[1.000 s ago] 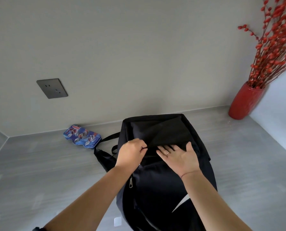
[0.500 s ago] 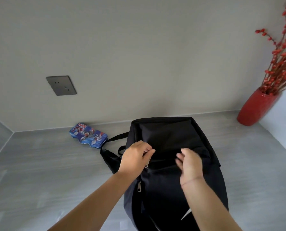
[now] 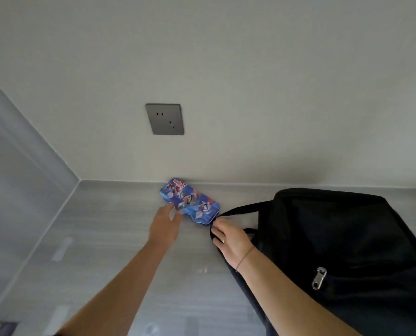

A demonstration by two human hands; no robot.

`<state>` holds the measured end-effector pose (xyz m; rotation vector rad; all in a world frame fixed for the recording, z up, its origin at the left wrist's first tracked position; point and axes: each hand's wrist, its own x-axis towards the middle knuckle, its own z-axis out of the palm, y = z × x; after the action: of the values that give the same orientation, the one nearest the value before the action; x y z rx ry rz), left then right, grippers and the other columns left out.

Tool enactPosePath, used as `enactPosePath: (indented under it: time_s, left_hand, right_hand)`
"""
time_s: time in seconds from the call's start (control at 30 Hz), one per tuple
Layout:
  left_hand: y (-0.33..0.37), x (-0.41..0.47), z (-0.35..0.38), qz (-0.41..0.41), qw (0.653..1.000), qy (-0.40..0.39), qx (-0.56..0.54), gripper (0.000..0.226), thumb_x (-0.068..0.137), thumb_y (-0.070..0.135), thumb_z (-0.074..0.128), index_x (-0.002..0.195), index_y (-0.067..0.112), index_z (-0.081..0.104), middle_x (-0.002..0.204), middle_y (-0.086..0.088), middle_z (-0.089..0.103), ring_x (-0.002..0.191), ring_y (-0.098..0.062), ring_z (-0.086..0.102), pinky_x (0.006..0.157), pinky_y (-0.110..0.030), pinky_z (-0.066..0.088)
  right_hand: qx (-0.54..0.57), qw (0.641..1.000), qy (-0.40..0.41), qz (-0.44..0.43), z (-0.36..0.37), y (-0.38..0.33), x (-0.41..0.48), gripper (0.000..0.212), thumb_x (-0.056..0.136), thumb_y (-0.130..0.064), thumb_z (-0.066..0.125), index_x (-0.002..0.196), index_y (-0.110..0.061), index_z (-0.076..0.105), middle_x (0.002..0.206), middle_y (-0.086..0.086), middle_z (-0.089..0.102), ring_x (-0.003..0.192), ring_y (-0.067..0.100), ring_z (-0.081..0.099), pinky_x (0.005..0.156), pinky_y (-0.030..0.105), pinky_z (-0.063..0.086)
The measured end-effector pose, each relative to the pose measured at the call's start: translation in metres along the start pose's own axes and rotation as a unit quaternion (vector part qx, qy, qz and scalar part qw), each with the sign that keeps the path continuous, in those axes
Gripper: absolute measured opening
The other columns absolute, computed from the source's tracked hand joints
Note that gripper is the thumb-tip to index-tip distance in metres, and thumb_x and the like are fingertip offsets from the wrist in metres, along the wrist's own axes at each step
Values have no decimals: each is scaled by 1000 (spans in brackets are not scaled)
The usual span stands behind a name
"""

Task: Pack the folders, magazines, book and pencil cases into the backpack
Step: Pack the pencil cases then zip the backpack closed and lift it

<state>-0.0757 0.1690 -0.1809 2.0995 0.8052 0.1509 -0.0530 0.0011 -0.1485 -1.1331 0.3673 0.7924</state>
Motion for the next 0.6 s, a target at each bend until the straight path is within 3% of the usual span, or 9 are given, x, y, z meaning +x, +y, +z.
enactPosePath:
  time_s: [0.07, 0.17, 0.23, 0.33, 0.4, 0.5, 0.57, 0.6]
  left_hand:
    - [-8, 29, -9, 7, 1000, -18, -6, 43, 95, 27, 51, 135, 11, 48, 136, -12, 50, 125, -28, 48, 104, -35, 34]
    - [-12, 69, -15, 25, 997, -44, -60, 32, 97, 23, 48, 122, 4, 56, 121, -16, 60, 115, -32, 56, 98, -37, 43]
    - [-15, 95, -13, 5, 996, -42, -81, 25, 96, 21, 50, 109, 1, 58, 109, -19, 63, 107, -36, 59, 85, -34, 44]
    - [-21, 121, -7, -58, 993, -50, -95, 38, 95, 28, 51, 118, -2, 52, 119, -22, 59, 113, -37, 56, 95, -40, 42]
    - [-23, 128, -3, -64, 990, -54, -114, 30, 95, 25, 51, 108, -2, 56, 108, -20, 64, 102, -34, 59, 84, -36, 42]
    - [-22, 131, -3, -64, 987, -32, -145, 15, 93, 15, 53, 104, 8, 60, 82, -3, 62, 81, -21, 57, 70, -27, 39]
    - [-25, 131, -5, -71, 984, -18, -160, 15, 90, 13, 56, 100, 4, 62, 93, -12, 65, 87, -29, 62, 74, -32, 46]
    - [-25, 129, -7, -81, 982, -9, -169, 20, 89, 13, 59, 103, 0, 64, 103, -20, 64, 93, -35, 63, 80, -38, 50]
  right_hand:
    - [7, 1000, 5, 11, 11, 1, 21, 26, 98, -18, 40, 120, -19, 52, 118, 0, 55, 127, 16, 46, 102, 29, 32]
    - [15, 999, 34, 24, 23, 1, 41, 15, 97, -19, 40, 98, -22, 55, 100, -3, 58, 92, 10, 54, 73, 22, 36]
    - [12, 997, 72, 32, 28, 0, 54, 15, 96, -18, 43, 87, -22, 54, 88, -4, 58, 77, 8, 51, 67, 21, 35]
    - [20, 994, 101, 34, 28, -2, 69, 17, 96, -15, 45, 84, -16, 56, 84, 1, 59, 70, 9, 51, 60, 19, 38]
    - [19, 994, 104, 37, 27, 0, 73, 16, 95, -16, 46, 101, -11, 60, 97, 5, 60, 77, 12, 53, 70, 22, 40]
    - [13, 994, 102, 34, 27, 2, 71, 30, 94, -19, 48, 122, -11, 55, 111, 4, 58, 102, 17, 52, 96, 30, 35]
    - [4, 995, 98, 23, 25, -2, 70, 19, 94, -19, 49, 108, -14, 60, 106, 1, 59, 102, 18, 54, 94, 28, 38]
    - [0, 995, 95, 15, 26, -5, 68, 11, 94, -17, 49, 95, -18, 60, 97, -1, 60, 93, 16, 55, 84, 25, 41]
